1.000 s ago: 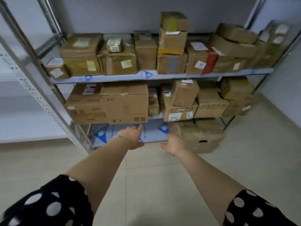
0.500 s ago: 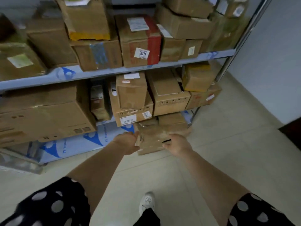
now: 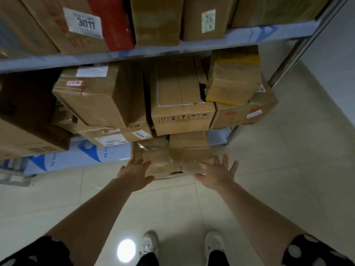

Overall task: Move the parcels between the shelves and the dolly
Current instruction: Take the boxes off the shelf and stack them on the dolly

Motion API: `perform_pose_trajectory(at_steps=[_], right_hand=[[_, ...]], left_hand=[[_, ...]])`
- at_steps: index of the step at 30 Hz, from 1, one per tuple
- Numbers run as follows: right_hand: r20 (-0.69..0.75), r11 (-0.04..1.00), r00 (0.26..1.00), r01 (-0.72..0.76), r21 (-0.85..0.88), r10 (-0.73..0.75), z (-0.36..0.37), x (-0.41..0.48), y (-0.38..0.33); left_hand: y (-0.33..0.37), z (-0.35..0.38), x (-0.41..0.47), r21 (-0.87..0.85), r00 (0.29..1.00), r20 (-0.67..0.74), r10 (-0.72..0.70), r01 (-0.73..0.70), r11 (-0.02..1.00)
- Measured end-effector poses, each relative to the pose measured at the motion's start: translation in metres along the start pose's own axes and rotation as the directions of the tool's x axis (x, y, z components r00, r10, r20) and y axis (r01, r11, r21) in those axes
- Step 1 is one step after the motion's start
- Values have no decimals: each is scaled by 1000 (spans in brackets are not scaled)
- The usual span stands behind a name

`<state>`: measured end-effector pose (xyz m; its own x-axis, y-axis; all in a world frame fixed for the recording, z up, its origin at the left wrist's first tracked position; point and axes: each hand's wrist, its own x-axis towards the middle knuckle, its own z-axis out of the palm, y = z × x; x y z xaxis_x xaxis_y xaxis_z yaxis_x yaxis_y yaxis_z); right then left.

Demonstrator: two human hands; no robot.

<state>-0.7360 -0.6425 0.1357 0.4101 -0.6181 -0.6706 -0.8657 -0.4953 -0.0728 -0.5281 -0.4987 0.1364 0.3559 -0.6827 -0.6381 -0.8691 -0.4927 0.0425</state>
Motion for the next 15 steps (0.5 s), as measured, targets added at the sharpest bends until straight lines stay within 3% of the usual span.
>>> perform_pose_trajectory(at_steps=[8,10,12,15], right_hand=[[61,999,998,8,32,-10,39,144,28],[54,993,998,-28,112,22,52,176,27],[42,981,997,-67,182,60,67,201,29],[-1,974,998,-59,218,61,84,220,33]], left_hand=[[-21,71,111,-256,952,-28,-305,288,923],[-24,82,137,-370,895,-14,-446,410,834],[-27,91,161,-534,810,31,-586,509,675],[-31,108,188,-648,740,95,-665,553,524]])
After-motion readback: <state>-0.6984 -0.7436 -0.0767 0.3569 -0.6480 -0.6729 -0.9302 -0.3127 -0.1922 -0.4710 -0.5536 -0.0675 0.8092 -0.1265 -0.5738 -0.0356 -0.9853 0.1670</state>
